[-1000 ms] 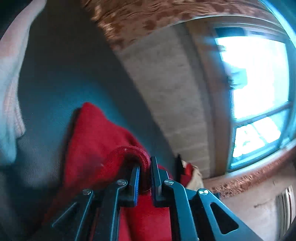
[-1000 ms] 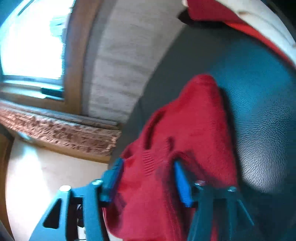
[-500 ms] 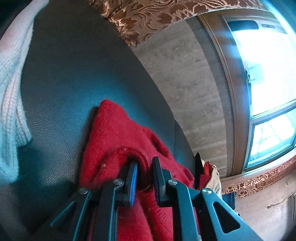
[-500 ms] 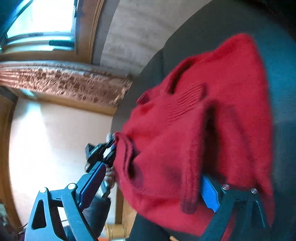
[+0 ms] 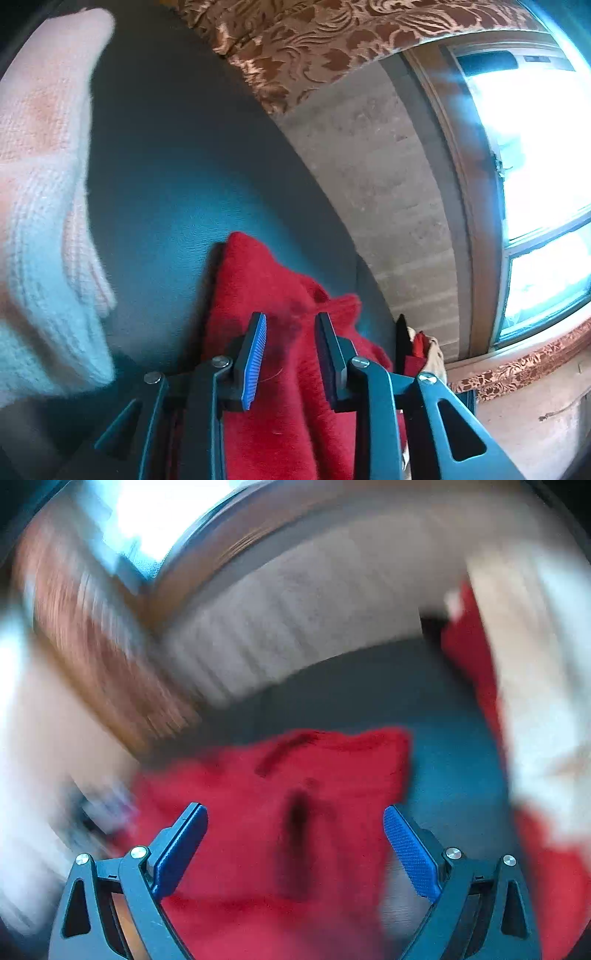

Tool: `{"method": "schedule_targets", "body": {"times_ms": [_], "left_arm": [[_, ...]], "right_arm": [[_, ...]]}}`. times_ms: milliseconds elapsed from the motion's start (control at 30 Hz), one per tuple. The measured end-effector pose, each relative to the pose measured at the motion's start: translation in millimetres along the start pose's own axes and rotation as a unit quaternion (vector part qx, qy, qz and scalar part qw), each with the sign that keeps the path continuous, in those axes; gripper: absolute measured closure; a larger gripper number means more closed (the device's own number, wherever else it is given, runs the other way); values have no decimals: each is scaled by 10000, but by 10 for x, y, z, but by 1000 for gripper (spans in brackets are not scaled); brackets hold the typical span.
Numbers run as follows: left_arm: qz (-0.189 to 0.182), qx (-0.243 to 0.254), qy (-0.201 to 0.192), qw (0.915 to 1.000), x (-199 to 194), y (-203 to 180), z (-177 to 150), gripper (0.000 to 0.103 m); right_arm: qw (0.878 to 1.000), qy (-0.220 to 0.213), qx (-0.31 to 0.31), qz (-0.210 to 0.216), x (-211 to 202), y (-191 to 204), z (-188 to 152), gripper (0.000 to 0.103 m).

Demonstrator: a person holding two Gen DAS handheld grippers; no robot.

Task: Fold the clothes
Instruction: 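Open both grippers to release the folded hem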

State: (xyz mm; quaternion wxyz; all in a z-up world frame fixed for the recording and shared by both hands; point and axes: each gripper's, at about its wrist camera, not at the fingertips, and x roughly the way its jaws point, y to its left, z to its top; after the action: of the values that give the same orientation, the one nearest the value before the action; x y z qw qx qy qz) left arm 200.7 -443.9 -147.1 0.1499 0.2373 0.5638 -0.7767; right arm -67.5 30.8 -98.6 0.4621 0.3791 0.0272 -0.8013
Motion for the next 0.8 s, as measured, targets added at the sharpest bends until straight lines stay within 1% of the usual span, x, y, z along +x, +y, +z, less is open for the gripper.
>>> {"method": "schedule_targets", "body": {"times_ms": [33, 67, 100, 133, 167, 233, 300, 333, 367, 400, 433, 467, 533, 567, 600, 633, 667, 700, 733, 767, 800], "left_arm": [[24, 10, 7, 10000, -25, 26, -8, 77], [55, 38, 13, 10000, -49, 43, -22, 77], [83, 81, 24, 9999, -56, 44, -42, 77], [109, 124, 38, 9999, -62, 43, -64, 77], [128, 167, 64, 9998, -58, 37, -92, 77], [172, 253, 110, 9995, -54, 27, -150, 77], [186, 365, 160, 9990, -41, 4, -214, 77], [213, 441, 184, 9986, -40, -10, -242, 77], [247, 536, 197, 9981, -43, -34, -269, 77], [279, 635, 208, 9974, -47, -59, -296, 77], [306, 749, 210, 9965, -57, -88, -319, 77], [328, 870, 201, 9955, -75, -116, -337, 76], [383, 1118, 164, 9929, -107, -178, -371, 72], [426, 1236, 157, 9913, -119, -206, -380, 71], [484, 1355, 155, 9895, -127, -235, -387, 69], [552, 1454, 159, 9877, -130, -259, -393, 68], [620, 1535, 168, 9861, -130, -281, -397, 67], [678, 1614, 176, 9844, -132, -300, -401, 66], [690, 1681, 176, 9832, -147, -310, -404, 65], [704, 1758, 174, 9818, -160, -321, -407, 64], [733, 1875, 164, 9794, -170, -337, -410, 63]], "right_arm": [[9981, 202, -543, -221, -8, 32, -42, 8], [9972, 383, -610, -184, 11, 26, -53, 10], [9965, 571, -599, -103, 31, 6, -57, 15], [9967, 744, -307, 138, 44, -54, -38, 18], [9962, 781, -52, 395, 33, -85, -23, 19], [9920, 815, 214, 943, 31, -58, 1, 20], [9898, 869, 225, 1107, 103, 32, 3, 20], [9886, 932, 210, 1167, 180, 70, 0, 27], [9871, 1015, 209, 1220, 267, 114, 0, 35], [9848, 1172, 258, 1252, 387, 177, 9, 66], [9823, 1328, 307, 1284, 507, 240, 19, 94], [9803, 1411, 360, 1331, 599, 291, 40, 93], [9815, 1023, 549, 1521, 577, 286, 174, 93], [9810, 759, 859, 1563, 591, 212, 266, 93], [9777, 576, 1204, 1622, 633, 120, 325, 92], [9720, 459, 1566, 1689, 692, 25, 386, 87], [9664, 370, 1856, 1738, 739, -55, 436, 84], [9656, 383, 1899, 1736, 747, -85, 444, 69], [9647, 397, 1941, 1734, 755, -115, 452, 41], [9638, 411, 1984, 1731, 764, -145, 461, 33], [9643, 410, 1970, 1724, 753, -162, 465, 32]]}}
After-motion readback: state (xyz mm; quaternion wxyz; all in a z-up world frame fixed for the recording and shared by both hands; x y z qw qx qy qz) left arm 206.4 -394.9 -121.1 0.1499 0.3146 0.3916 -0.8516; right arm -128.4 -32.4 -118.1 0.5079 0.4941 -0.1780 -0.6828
